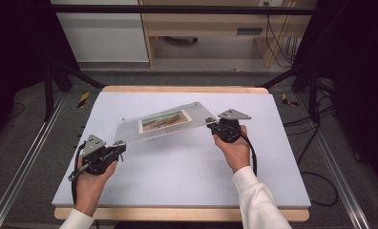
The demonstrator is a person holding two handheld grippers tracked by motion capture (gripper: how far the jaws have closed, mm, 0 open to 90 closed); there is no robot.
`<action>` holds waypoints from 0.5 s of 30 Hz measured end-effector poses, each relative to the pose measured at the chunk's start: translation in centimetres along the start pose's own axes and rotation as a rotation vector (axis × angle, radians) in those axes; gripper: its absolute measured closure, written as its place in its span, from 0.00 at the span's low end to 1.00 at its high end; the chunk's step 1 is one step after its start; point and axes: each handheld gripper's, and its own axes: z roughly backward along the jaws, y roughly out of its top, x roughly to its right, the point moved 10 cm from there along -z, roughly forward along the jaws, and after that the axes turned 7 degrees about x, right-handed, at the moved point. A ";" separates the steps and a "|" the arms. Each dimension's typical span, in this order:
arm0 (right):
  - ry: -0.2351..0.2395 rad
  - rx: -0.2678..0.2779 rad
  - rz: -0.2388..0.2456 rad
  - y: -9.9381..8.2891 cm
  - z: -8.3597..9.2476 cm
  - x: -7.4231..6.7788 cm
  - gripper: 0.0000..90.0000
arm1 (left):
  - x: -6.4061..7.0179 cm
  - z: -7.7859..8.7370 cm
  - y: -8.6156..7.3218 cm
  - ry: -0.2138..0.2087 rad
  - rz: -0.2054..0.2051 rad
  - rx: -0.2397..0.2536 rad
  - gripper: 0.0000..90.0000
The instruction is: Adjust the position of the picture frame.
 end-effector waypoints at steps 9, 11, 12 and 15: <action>-0.081 0.013 -0.030 -1.4 4.1 2.6 0.94 | 2.7 -2.2 0.9 -0.072 -0.049 -0.004 0.89; -0.097 0.013 -0.033 -1.7 4.9 3.1 0.94 | 3.5 -2.8 1.0 -0.094 -0.061 -0.006 0.89; -0.105 0.016 -0.039 -1.8 5.3 3.3 0.94 | 3.8 -3.0 1.0 -0.100 -0.065 -0.007 0.89; -0.121 0.019 -0.045 -2.2 6.3 3.8 0.94 | 4.5 -3.6 1.1 -0.117 -0.075 -0.009 0.88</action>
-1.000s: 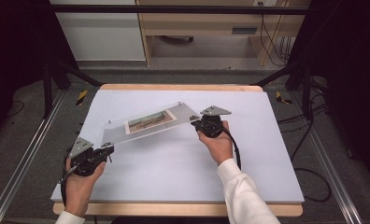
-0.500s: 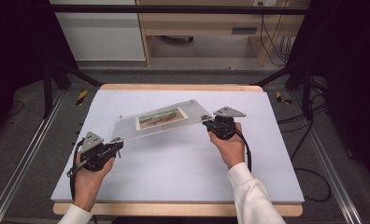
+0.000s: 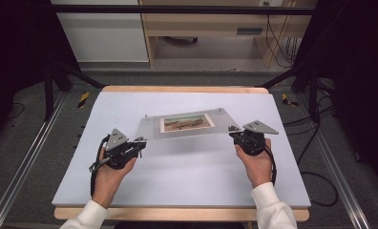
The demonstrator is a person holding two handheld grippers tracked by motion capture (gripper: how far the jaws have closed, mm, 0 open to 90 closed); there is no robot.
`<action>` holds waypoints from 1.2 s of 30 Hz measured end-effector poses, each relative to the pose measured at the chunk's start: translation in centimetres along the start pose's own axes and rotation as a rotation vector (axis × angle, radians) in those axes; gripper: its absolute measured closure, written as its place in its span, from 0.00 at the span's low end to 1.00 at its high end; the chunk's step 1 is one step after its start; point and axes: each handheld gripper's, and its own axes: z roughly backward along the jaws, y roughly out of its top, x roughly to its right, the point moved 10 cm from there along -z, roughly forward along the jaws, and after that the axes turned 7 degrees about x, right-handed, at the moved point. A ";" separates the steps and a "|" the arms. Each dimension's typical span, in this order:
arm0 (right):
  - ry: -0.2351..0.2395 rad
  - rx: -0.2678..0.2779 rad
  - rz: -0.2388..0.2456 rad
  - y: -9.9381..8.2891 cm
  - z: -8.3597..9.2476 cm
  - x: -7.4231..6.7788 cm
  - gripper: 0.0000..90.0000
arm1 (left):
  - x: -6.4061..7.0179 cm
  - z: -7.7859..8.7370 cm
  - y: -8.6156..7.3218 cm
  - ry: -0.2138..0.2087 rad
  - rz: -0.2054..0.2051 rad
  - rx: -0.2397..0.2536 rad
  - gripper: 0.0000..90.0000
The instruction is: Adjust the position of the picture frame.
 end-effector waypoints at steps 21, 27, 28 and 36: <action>-0.088 0.017 -0.062 -2.7 3.7 2.5 0.93 | 2.4 -2.8 0.2 -0.066 -0.062 -0.027 0.88; -0.087 0.022 -0.066 -3.0 4.0 2.4 0.93 | 2.4 -3.0 0.0 -0.071 -0.066 -0.028 0.88; -0.087 0.022 -0.066 -3.0 4.0 2.4 0.93 | 2.3 -3.0 -0.1 -0.070 -0.063 -0.028 0.88; -0.091 -0.001 -0.054 -3.9 4.1 1.8 0.93 | 2.1 -3.0 -1.4 -0.072 -0.046 -0.066 0.89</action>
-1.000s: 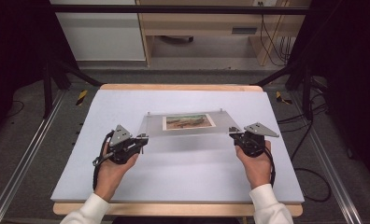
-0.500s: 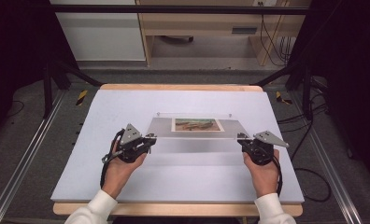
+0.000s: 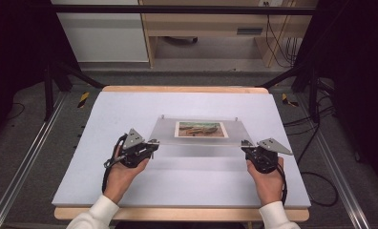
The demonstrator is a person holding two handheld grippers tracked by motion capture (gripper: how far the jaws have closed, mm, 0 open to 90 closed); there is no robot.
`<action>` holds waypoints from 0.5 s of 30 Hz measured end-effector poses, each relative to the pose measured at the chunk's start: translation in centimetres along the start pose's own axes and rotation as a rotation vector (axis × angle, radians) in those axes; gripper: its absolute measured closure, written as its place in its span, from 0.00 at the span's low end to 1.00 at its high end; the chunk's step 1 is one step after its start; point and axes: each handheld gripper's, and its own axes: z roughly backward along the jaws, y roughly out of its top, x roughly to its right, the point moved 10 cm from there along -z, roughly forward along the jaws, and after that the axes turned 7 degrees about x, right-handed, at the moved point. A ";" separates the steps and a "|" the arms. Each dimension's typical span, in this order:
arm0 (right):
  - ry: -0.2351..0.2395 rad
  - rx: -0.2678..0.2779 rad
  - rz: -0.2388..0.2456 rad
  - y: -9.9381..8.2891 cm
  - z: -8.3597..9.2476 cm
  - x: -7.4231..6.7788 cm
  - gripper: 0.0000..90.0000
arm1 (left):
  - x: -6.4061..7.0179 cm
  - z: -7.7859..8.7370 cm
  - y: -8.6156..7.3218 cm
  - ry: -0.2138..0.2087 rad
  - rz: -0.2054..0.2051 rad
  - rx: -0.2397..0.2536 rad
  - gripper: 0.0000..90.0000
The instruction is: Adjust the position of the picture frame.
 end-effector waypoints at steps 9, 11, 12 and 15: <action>-0.006 -0.067 0.003 -1.9 0.2 -0.2 0.93 | 0.6 -0.1 -1.9 0.002 0.059 -0.068 0.91; 0.005 -0.098 -0.018 -2.6 0.3 -0.1 0.94 | 0.9 -0.1 -2.5 0.001 0.086 -0.094 0.92; 0.007 -0.108 -0.023 -2.8 0.3 -0.1 0.94 | 1.0 -0.1 -2.6 0.002 0.093 -0.101 0.92; 0.016 -0.129 -0.028 -3.4 0.4 0.0 0.92 | 1.1 -0.2 -3.1 0.001 0.104 -0.117 0.92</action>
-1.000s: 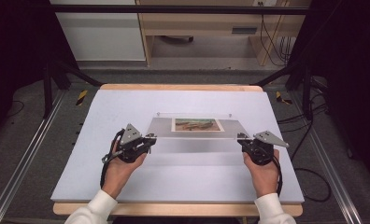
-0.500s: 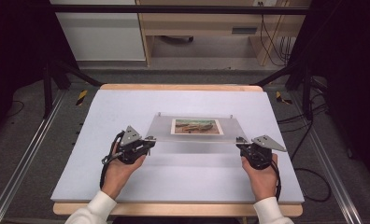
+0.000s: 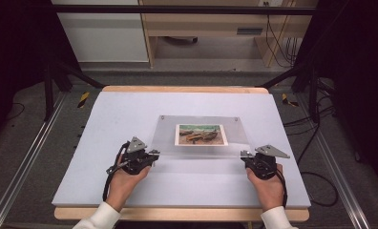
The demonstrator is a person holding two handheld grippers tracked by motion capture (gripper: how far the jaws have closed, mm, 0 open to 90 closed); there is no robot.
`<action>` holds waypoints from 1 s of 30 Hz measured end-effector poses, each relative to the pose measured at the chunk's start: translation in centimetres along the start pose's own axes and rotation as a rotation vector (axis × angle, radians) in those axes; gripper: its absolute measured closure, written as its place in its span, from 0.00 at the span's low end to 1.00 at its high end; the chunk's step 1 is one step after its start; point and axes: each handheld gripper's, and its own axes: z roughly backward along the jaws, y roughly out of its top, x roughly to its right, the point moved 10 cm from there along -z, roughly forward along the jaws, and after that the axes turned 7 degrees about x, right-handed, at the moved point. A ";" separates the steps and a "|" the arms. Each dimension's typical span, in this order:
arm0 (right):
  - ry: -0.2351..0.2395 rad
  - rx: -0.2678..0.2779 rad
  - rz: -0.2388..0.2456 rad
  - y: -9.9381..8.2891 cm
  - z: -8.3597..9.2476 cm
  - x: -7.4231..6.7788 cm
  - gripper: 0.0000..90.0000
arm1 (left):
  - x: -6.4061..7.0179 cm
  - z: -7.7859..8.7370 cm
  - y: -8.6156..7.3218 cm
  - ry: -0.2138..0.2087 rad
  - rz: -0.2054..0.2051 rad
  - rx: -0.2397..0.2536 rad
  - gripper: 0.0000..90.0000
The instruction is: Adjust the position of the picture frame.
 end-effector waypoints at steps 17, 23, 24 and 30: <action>0.021 -0.076 -0.009 -1.7 -0.1 0.0 0.92 | 0.0 -0.4 -1.6 0.007 -0.004 -0.014 0.93; 0.029 -0.072 -0.009 -1.7 -0.3 -0.1 0.92 | -0.2 -0.4 -1.6 0.013 -0.011 -0.005 0.93; 0.029 -0.072 -0.009 -1.7 -0.3 -0.1 0.92 | -0.2 -0.4 -1.6 0.013 -0.011 -0.005 0.93; 0.032 -0.079 0.002 -1.8 -0.6 -0.2 0.92 | -0.4 -0.4 -1.9 0.014 -0.001 -0.005 0.93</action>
